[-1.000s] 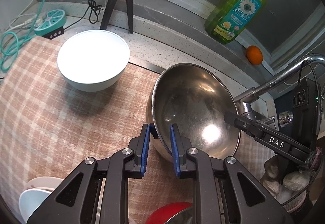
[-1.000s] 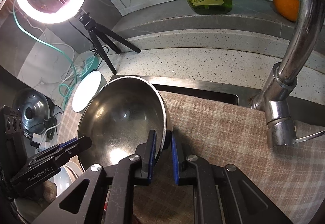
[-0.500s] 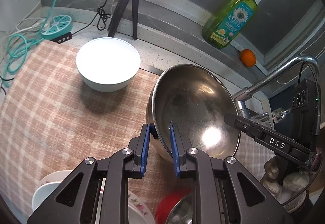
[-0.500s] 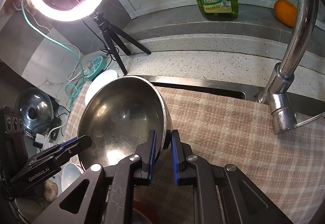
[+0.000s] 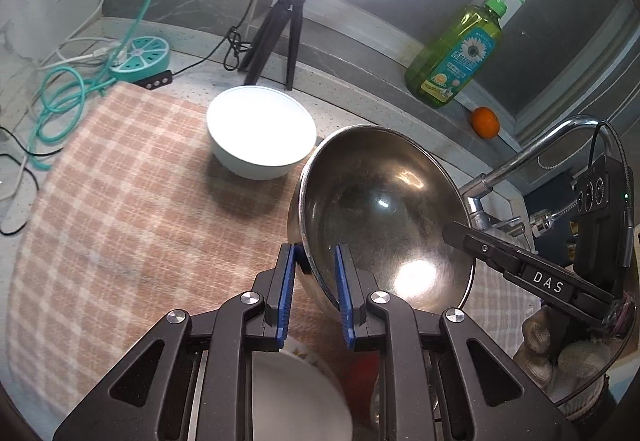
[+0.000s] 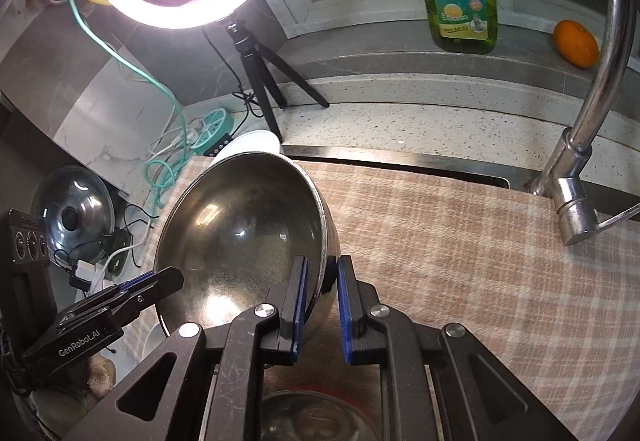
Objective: Organize plates and bowls
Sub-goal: 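Lift the steel bowl and carry it toward the plate stack with both grippers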
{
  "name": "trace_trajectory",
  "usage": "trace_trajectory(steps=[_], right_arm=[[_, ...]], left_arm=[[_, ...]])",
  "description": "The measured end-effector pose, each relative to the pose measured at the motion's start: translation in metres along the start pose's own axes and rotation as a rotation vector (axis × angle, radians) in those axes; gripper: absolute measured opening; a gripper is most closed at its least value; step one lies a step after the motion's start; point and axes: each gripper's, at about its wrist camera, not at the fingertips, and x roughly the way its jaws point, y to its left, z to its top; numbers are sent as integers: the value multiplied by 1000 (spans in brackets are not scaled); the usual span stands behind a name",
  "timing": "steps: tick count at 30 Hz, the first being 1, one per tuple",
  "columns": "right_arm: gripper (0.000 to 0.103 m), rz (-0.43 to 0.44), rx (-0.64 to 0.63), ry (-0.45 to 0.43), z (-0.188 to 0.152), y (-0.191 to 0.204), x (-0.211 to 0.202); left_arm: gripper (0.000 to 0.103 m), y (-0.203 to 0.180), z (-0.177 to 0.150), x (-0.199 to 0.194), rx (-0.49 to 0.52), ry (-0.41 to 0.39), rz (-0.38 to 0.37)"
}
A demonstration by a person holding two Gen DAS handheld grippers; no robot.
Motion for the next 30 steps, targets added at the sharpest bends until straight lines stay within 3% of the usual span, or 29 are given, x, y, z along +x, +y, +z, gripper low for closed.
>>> trace_trajectory(steps=[30], right_arm=[[13, 37, -77, 12, -29, 148, 41]], left_arm=[[18, 125, -16, -80, -58, -43, 47]])
